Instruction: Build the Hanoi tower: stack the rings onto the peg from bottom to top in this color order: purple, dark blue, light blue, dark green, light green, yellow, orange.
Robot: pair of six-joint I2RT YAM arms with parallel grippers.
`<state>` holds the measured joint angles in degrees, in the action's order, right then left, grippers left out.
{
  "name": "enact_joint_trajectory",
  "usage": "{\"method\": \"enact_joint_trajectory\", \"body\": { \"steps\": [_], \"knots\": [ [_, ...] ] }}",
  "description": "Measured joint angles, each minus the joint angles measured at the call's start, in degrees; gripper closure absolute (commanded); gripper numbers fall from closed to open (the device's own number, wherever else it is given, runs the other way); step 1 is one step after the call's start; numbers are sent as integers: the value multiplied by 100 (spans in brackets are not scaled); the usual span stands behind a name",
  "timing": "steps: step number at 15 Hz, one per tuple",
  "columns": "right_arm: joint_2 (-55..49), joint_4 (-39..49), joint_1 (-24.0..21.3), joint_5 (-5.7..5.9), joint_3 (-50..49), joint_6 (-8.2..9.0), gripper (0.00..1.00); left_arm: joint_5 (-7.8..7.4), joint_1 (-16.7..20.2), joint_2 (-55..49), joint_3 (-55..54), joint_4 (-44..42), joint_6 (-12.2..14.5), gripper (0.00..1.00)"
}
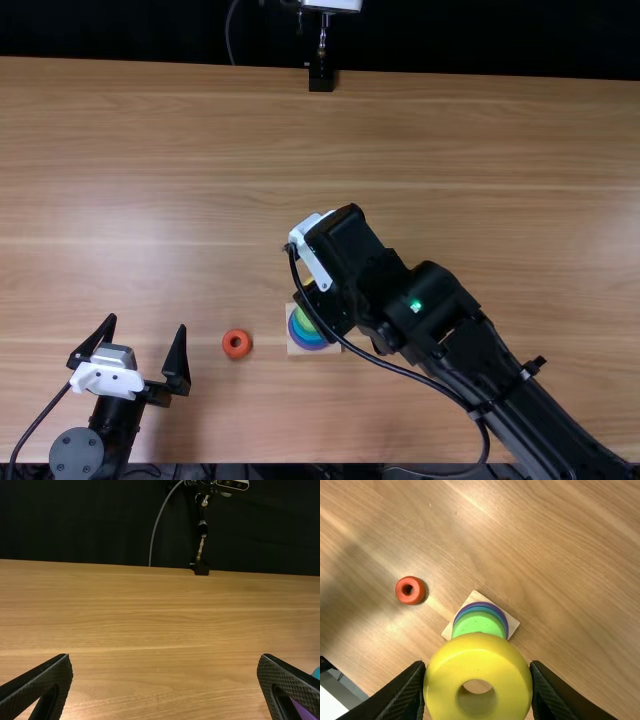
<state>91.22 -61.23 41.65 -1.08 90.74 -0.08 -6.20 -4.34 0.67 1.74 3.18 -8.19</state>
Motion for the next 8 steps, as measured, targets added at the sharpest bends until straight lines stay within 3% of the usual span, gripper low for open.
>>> {"method": "enact_joint_trajectory", "body": {
  "steps": [8],
  "knots": [
    [76, 0, 26, 2, -7, 2, 100, 0, 0, 0, 0, -4, 4, 0]
  ]
}}
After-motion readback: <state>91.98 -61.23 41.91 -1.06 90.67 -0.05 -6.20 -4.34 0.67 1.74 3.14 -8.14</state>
